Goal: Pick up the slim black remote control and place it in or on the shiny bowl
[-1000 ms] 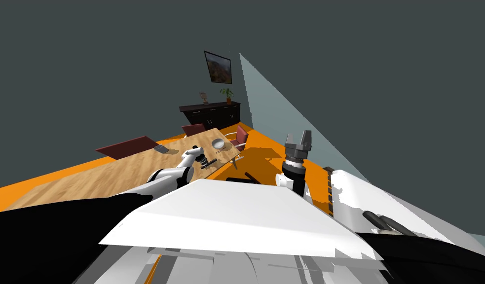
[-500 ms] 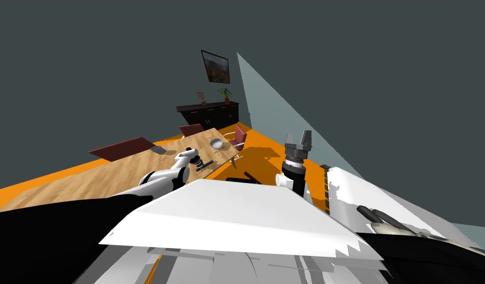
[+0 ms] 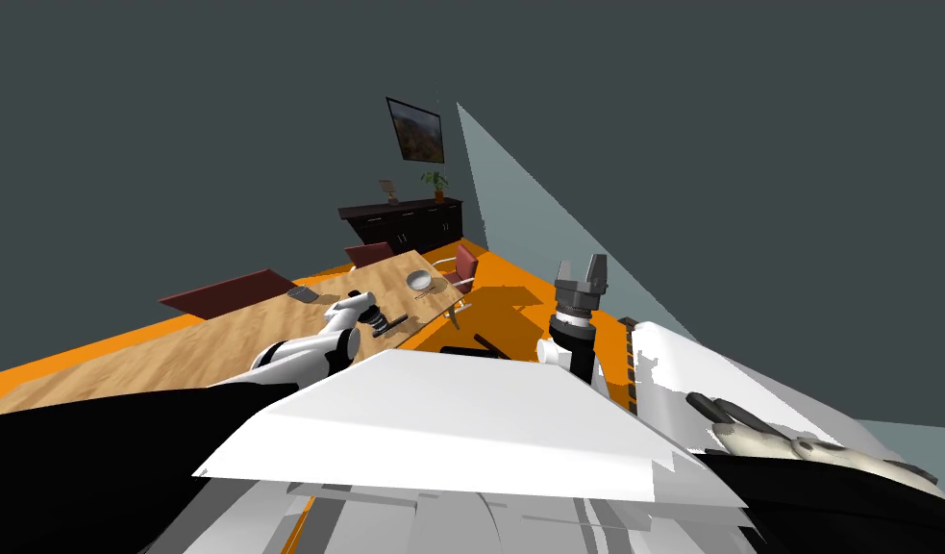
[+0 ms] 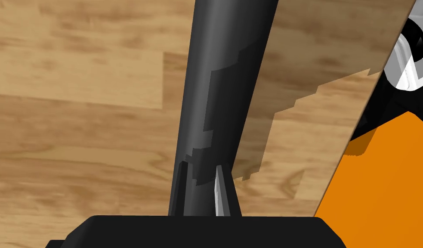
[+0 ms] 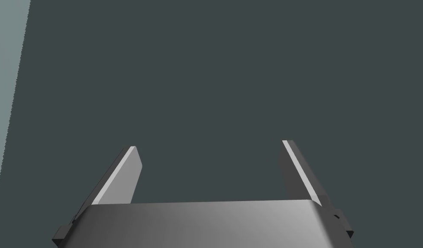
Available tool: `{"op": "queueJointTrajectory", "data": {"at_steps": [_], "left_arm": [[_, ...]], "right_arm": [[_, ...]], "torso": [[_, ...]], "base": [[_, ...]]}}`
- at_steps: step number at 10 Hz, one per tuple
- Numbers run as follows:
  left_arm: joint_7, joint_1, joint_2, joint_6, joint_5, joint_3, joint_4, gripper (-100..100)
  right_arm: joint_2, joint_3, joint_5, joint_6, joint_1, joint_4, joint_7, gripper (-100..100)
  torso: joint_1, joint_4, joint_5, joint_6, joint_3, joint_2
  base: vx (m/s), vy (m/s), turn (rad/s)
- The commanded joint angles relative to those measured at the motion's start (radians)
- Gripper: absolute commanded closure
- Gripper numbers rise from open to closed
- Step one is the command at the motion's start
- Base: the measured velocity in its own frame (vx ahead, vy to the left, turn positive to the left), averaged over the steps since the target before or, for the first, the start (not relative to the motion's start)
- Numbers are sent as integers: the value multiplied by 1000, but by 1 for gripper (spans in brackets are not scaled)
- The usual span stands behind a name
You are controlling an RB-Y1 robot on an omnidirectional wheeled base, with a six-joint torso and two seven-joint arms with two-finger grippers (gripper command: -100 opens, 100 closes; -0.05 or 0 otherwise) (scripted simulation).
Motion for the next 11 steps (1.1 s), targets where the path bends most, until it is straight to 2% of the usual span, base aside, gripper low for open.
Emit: {"op": "queueJointTrajectory", "data": {"at_steps": [1,3,4,7,10,11], "left_arm": [[-4,9,19,-8,2,27,36,100],[-11,35,57,-18,4,81,61,100],[-11,35,57,-18,4,81,61,100],[-20,70,115,-33,9,159,97,100],[-20,70,115,-33,9,159,97,100],[-27,92,153,-42,13,208,119,100]], "right_arm": [[0,0,0,0,0,0,0,0],[0,0,0,0,0,0,0,0],[0,0,0,0,0,0,0,0],[0,0,0,0,0,0,0,0],[0,0,0,0,0,0,0,0],[0,0,0,0,0,0,0,0]], "torso": [[0,0,0,0,0,0],[-1,0,-1,-1,1,1],[-1,1,-1,-1,1,2],[-1,1,-1,-2,1,1],[-1,1,-1,-2,0,0],[-1,1,-1,-2,0,0]], "base": [[-1,-10,-64],[-14,-26,-77],[-10,-20,-22],[-5,-24,-70],[0,-4,-8],[6,-18,-101]]}}
